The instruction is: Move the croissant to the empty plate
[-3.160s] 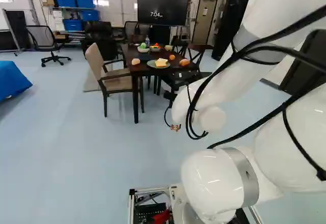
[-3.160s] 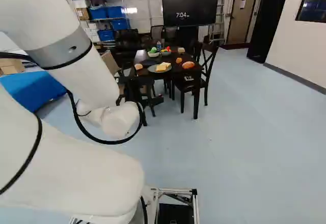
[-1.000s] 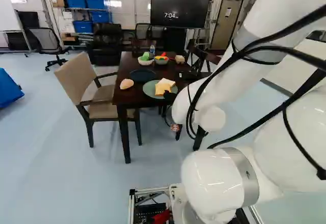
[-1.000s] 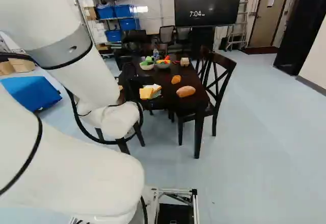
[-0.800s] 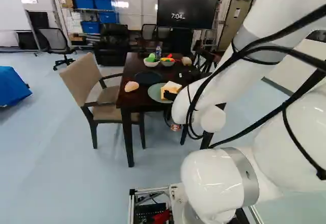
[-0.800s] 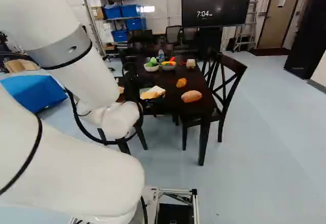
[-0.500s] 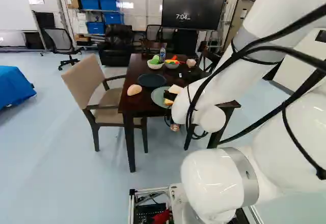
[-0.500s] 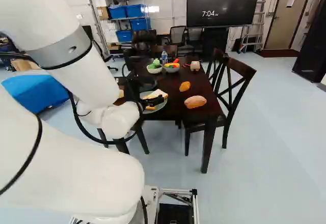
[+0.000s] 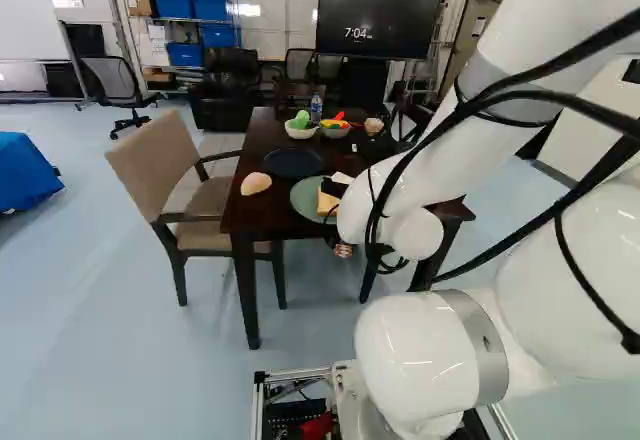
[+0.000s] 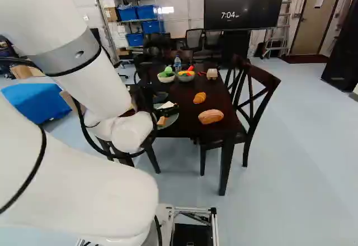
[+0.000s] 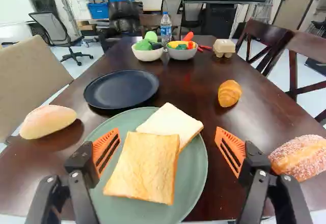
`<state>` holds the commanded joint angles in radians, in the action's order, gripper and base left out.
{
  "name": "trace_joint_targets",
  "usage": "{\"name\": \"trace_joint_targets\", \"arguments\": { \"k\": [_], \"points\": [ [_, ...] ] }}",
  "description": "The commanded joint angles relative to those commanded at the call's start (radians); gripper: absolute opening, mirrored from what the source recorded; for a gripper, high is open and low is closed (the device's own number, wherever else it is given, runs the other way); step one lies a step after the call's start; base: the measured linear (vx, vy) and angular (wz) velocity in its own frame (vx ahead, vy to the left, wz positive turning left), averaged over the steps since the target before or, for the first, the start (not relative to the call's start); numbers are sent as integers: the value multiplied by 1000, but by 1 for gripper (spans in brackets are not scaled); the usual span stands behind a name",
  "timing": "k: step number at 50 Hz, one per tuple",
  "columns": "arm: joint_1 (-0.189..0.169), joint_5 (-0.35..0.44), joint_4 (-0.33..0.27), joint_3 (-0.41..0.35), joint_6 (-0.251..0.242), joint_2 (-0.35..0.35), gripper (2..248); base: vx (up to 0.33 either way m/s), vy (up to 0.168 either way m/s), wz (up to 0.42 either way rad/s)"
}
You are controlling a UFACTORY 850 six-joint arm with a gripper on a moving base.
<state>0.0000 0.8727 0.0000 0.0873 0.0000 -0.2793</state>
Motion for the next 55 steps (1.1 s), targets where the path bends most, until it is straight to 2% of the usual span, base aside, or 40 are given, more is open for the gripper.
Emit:
{"name": "trace_joint_targets", "arguments": {
  "k": [28,40,55],
  "points": [
    [0,0,0,7,0,8,247,18,-10,-6],
    [-5,-1,0,52,0,44,247,0,0,0],
    [-31,-30,27,123,0,82,247,0,0,0]
  ]
}}
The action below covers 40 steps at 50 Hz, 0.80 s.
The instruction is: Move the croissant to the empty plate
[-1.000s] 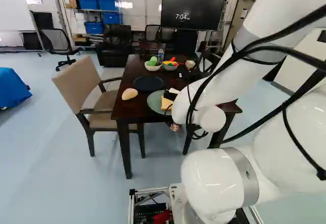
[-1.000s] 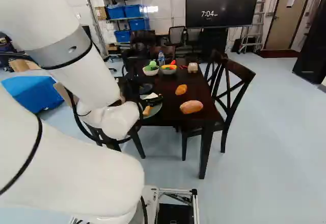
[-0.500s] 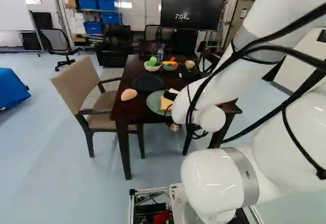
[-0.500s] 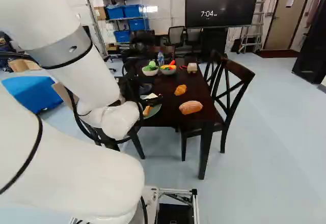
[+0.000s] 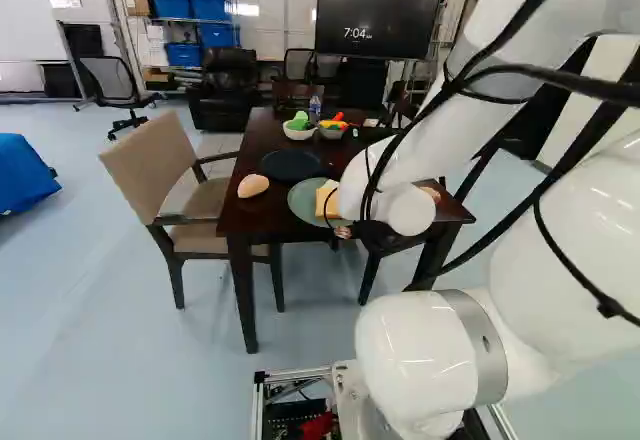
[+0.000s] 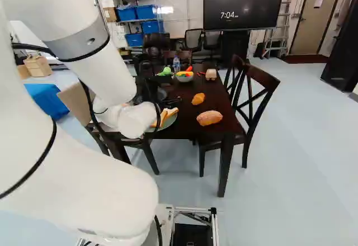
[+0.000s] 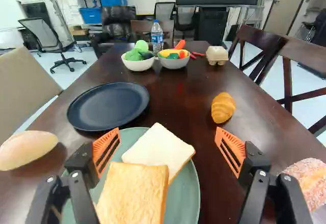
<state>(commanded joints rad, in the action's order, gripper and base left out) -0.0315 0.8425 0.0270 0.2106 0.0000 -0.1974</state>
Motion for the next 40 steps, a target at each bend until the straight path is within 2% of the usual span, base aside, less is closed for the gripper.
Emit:
{"name": "trace_joint_targets", "arguments": {
  "k": [23,40],
  "points": [
    [-67,-75,71,94,0,39,247,0,0,0],
    [-119,-151,81,165,0,69,247,0,0,0]
  ]
}}
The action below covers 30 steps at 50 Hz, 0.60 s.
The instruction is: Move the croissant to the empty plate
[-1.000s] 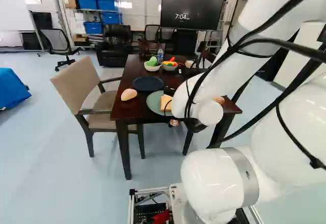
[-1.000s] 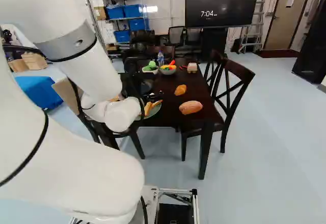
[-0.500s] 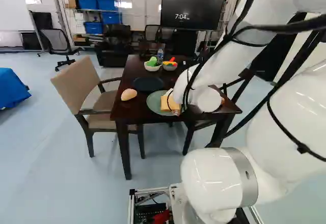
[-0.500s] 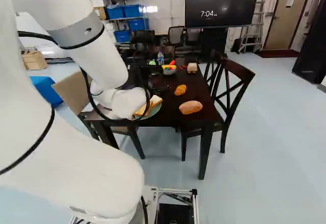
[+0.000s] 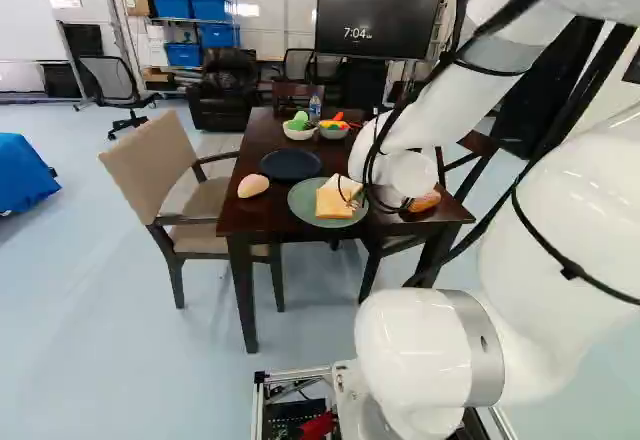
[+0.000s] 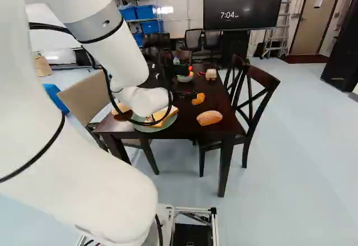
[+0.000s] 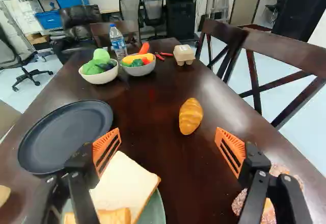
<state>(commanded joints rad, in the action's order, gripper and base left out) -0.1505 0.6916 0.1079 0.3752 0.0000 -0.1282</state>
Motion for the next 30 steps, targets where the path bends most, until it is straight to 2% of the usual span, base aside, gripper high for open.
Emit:
{"name": "trace_joint_targets", "arguments": {
  "k": [30],
  "points": [
    [-76,-167,0,139,0,68,247,0,0,0]
  ]
}}
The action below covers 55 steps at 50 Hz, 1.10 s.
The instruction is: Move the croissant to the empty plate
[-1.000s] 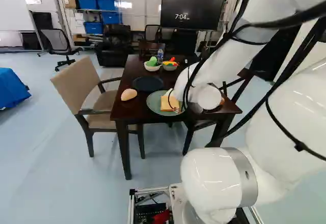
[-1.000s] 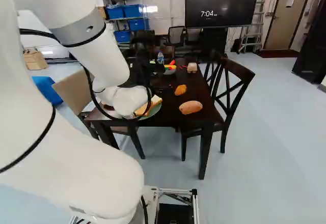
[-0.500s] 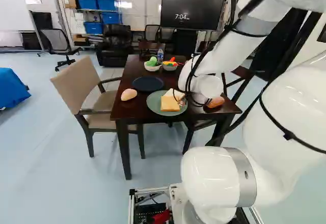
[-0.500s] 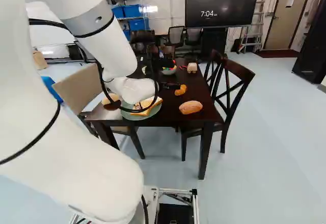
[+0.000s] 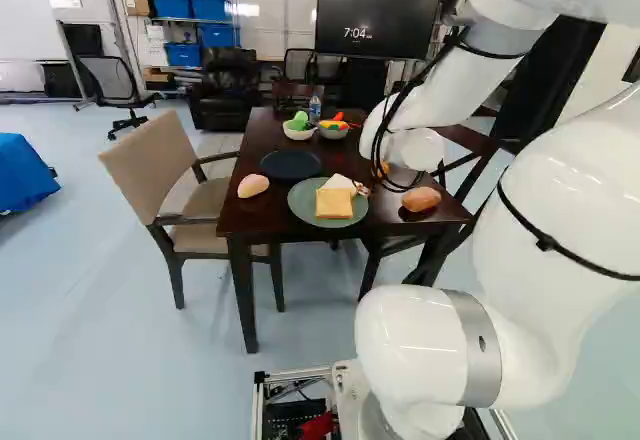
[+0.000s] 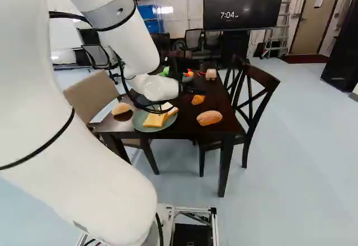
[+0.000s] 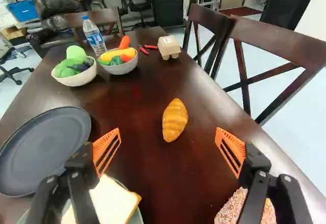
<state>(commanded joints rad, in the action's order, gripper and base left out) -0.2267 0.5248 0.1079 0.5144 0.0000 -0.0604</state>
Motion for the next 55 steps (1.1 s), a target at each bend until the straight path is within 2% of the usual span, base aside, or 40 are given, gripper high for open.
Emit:
{"name": "trace_joint_targets", "arguments": {
  "k": [20,42,55],
  "points": [
    [-36,-124,0,104,0,55,247,0,0,0],
    [-67,-255,0,226,0,172,247,0,0,0],
    [-70,-322,0,297,0,236,247,0,0,0]
  ]
}}
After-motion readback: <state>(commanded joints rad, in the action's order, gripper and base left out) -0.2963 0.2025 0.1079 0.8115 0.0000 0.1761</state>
